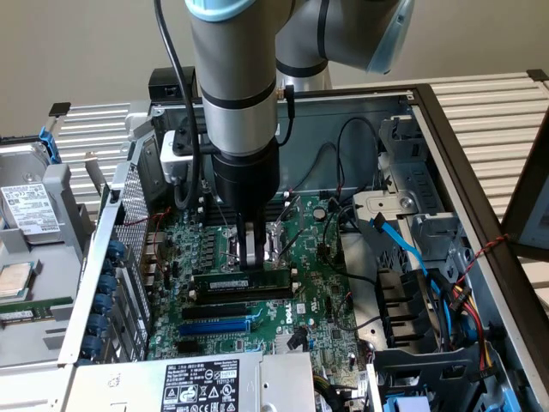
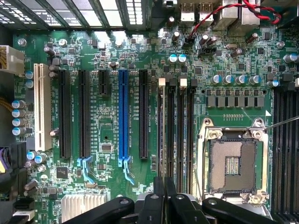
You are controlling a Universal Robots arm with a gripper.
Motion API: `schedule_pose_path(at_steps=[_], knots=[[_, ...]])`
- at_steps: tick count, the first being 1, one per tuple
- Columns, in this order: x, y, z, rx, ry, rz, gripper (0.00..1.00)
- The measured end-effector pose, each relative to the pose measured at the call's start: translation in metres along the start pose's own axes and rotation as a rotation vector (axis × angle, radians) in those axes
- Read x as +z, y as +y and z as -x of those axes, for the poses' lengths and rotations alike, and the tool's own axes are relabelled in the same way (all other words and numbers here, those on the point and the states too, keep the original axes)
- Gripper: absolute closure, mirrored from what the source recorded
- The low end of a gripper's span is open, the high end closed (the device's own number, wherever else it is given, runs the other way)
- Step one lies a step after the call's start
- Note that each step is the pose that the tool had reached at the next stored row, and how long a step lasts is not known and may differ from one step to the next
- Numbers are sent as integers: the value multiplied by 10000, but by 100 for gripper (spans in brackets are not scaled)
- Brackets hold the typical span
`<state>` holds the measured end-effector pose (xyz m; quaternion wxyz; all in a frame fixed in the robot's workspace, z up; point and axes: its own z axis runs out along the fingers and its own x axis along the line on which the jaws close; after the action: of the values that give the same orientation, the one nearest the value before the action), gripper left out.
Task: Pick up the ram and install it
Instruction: 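Insert the ram into the slot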
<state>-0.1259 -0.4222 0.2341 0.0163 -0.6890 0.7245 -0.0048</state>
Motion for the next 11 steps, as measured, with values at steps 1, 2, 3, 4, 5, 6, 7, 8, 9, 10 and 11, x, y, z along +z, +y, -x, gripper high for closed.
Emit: schedule_pose_path(at_steps=[1,2,3,4,5,6,7,8,9,10,11], knots=[[0,0,-1,0,-1,-1,87],[0,0,-2,1,-3,0,87],[0,0,-2,2,-4,0,87],[0,-1,-2,3,-6,-1,87],[0,-1,-3,6,-15,1,87],[0,-1,-3,10,-28,1,87],[0,-1,-3,15,-43,2,87],[0,-2,-2,19,-55,2,87],[0,-3,-3,21,-65,2,87],[1,-3,-2,25,-70,2,87],[0,-3,-3,28,-73,3,87]])
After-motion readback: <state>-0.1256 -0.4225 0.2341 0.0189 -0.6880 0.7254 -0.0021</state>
